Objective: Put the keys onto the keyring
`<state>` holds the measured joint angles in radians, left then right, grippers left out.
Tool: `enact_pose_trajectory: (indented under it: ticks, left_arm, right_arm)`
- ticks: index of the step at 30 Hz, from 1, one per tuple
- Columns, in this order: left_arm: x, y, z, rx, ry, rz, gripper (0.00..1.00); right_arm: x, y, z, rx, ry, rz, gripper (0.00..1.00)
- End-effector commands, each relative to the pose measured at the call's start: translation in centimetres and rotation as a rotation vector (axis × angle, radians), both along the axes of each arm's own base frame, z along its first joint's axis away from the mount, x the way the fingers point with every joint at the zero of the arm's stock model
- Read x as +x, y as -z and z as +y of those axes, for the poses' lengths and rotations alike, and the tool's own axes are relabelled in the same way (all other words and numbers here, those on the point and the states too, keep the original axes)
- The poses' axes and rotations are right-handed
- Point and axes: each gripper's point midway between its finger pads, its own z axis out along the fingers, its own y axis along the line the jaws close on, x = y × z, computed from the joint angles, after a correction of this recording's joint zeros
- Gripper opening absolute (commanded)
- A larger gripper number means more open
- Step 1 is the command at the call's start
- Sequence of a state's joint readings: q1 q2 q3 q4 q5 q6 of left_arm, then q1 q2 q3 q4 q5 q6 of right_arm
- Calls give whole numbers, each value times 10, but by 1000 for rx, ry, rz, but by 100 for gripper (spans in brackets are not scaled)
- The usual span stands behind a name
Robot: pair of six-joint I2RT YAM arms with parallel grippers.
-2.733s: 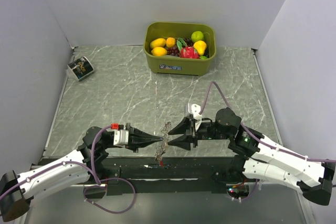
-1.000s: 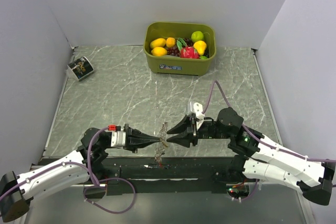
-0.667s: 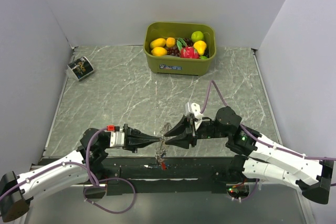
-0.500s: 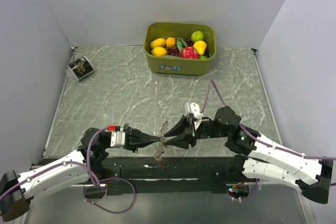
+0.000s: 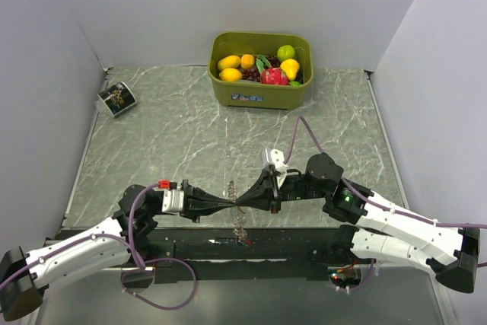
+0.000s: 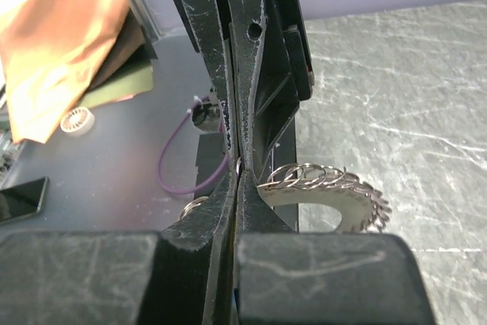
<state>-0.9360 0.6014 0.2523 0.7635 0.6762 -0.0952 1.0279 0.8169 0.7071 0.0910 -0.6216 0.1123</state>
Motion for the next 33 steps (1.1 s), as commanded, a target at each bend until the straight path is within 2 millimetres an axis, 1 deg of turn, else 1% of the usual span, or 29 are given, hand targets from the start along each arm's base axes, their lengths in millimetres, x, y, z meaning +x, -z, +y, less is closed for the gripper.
enact_pose_trajectory:
  ticks: [1, 2, 3, 4, 5, 6, 7, 8, 9, 13, 14, 16, 17, 19, 21, 22, 28, 31, 33]
  left_arm:
    - [0, -26, 2, -33, -19, -65, 1]
    - [1, -23, 2, -14, -23, -69, 2]
    - [2, -28, 2, -9, -29, -69, 5]
    - [4, -27, 1, 6, -38, -62, 8]
    - [6, -19, -1, 51, -38, -31, 14]
    - [7, -23, -1, 53, -49, -63, 18]
    - [8, -22, -1, 70, -52, -59, 21]
    - [11, -14, -1, 109, -66, -49, 27]
    - [12, -18, -1, 120, -73, -52, 29]
    - [17, -13, -4, 208, -82, -38, 36]
    - [17, -18, -5, 216, -78, -53, 38]
    - [20, -4, -9, 293, -67, -14, 41]
    - [20, -10, -11, 302, -61, -25, 42]
    - [20, 5, -16, 371, -35, 7, 43]
    - [20, 4, -19, 381, -25, -3, 44]
    - [21, 14, -21, 420, -21, 19, 44]
    - [20, 21, -25, 436, -13, 27, 47]
    - [19, 23, -27, 439, -2, 31, 45]
    - [19, 26, -27, 444, 1, 38, 41]
  right_arm:
    - [6, -16, -5, 4, 45, -48, 0]
    - [7, -17, -6, 2, 54, -57, 0]
    - [9, -18, -6, 4, 62, -79, 0]
    - [9, -14, -8, -21, 64, -74, 0]
    - [9, -13, -9, -45, 63, -70, 0]
    - [10, -10, -9, -61, 62, -73, 0]
    - [11, -8, -9, -74, 60, -93, 0]
    - [12, -5, -10, -96, 65, -91, 0]
    - [14, -1, -9, -116, 64, -97, 0]
    - [16, 9, -11, -179, 63, -101, 0]
    - [18, 11, -11, -189, 68, -109, 0]
    - [19, 14, -11, -207, 71, -106, 0]
    - [19, 14, -12, -212, 73, -110, 0]
    - [20, 16, -12, -228, 72, -108, 0]
    - [21, 17, -12, -228, 76, -111, 0]
    - [21, 17, -11, -227, 78, -111, 0]
    - [21, 15, -12, -221, 78, -113, 0]
    - [22, 15, -12, -225, 83, -112, 0]
    - [22, 14, -11, -219, 80, -115, 0]
